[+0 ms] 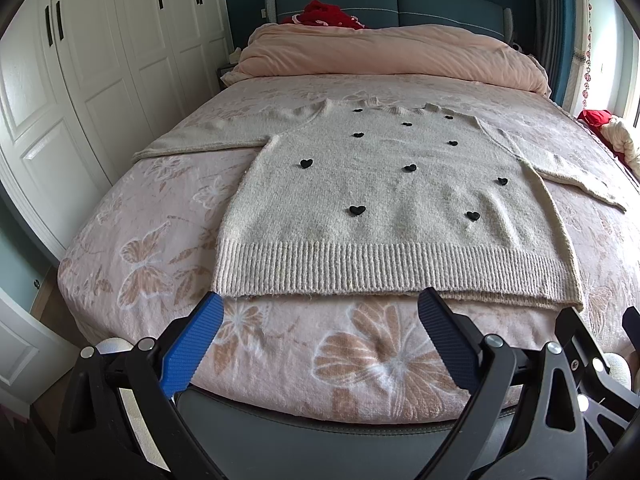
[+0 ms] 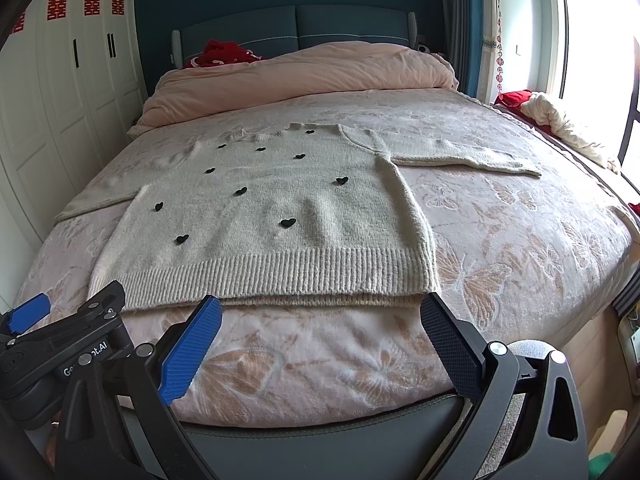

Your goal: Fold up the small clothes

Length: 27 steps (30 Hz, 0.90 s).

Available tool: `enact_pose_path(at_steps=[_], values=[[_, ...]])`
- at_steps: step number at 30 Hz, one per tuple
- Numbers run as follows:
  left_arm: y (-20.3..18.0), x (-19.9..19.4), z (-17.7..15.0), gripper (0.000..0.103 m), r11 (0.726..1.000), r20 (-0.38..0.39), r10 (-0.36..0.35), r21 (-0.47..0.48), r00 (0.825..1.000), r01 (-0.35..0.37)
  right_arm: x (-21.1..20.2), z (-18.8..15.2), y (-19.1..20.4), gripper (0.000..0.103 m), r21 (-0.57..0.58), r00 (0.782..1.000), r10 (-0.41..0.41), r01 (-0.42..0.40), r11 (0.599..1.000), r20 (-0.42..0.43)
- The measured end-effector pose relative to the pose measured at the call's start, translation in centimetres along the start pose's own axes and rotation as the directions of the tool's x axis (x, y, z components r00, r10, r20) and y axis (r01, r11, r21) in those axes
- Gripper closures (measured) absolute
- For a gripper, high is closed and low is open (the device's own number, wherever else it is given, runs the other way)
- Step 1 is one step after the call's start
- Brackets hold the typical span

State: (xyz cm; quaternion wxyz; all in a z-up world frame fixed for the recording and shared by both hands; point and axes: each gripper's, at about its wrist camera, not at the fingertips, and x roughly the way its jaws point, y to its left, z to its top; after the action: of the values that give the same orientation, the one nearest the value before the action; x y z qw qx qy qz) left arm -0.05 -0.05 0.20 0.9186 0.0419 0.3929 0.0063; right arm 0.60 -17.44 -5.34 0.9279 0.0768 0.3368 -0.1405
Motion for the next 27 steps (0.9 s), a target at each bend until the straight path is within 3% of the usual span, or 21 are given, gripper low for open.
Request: enact_pose_path(at_steps=[27], values=[[0.27,0.61,-0.84,0.008,1.0,-0.017,0.005,-0.006,1.0,-0.005,0.44,-0.71,0.0,0.005,0.001,1.0,-0.002,0.002,1.0,-0.014]])
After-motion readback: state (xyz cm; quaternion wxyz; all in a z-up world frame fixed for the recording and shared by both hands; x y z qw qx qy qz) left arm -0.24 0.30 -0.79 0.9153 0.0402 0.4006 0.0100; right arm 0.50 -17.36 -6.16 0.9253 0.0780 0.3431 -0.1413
